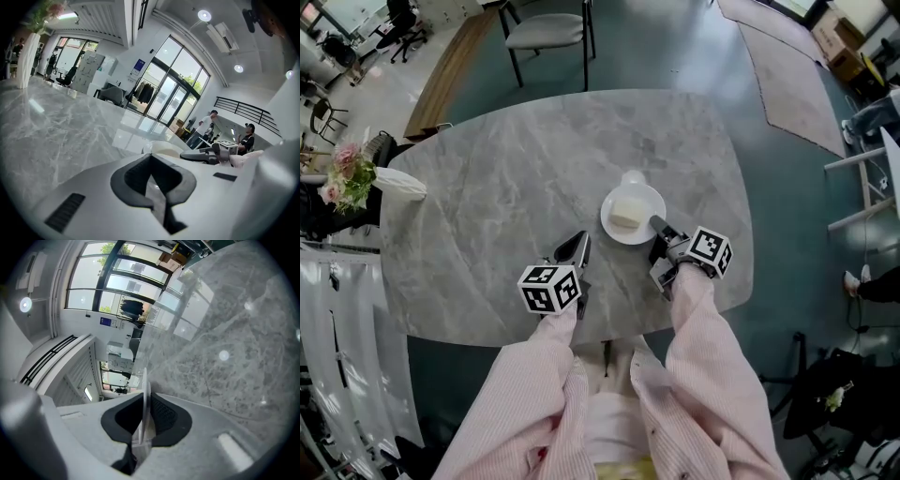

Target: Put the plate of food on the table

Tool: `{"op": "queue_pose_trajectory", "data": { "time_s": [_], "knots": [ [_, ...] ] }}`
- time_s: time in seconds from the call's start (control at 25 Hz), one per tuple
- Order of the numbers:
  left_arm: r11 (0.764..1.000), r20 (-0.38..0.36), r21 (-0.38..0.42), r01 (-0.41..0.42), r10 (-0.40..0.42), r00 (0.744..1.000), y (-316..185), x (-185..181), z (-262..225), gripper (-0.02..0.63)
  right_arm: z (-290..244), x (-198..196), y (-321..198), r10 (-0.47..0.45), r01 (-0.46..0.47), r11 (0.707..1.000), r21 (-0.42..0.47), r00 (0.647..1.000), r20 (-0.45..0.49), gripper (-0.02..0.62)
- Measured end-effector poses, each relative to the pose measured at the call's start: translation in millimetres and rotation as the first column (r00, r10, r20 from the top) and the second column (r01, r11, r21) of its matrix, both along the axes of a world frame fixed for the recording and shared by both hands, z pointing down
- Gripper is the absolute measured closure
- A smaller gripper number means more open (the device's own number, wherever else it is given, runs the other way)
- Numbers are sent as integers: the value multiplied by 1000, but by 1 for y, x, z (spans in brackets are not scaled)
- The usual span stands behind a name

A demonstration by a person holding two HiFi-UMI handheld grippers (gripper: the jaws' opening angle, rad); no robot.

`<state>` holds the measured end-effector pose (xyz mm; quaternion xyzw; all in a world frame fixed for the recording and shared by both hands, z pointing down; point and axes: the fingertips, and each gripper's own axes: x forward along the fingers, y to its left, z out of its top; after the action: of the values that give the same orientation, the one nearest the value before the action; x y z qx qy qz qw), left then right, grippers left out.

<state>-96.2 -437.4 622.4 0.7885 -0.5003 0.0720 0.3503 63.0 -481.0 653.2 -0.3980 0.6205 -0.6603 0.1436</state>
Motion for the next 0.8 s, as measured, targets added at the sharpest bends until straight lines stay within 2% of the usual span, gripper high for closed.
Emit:
{"op": "queue_pose_trajectory", "data": {
  "time_s": [0.2,0.4,0.68,0.8],
  "knots": [
    [1000,-7,-13,-4,4,1000,0,3,5,611,4,0,0,-14,14,1000,-1,999,-35,568],
    [1000,-8,-23,-5,5,1000,0,3,7,611,8,2,-2,-38,39,999,4,989,-144,571],
    [1000,-9,-26,-4,3,1000,2,2,8,611,7,1,-5,-83,89,996,7,957,-276,571],
    [1000,-14,-24,-6,6,1000,2,5,7,611,8,0,-5,-137,150,989,7,919,-370,563]
  ]
}}
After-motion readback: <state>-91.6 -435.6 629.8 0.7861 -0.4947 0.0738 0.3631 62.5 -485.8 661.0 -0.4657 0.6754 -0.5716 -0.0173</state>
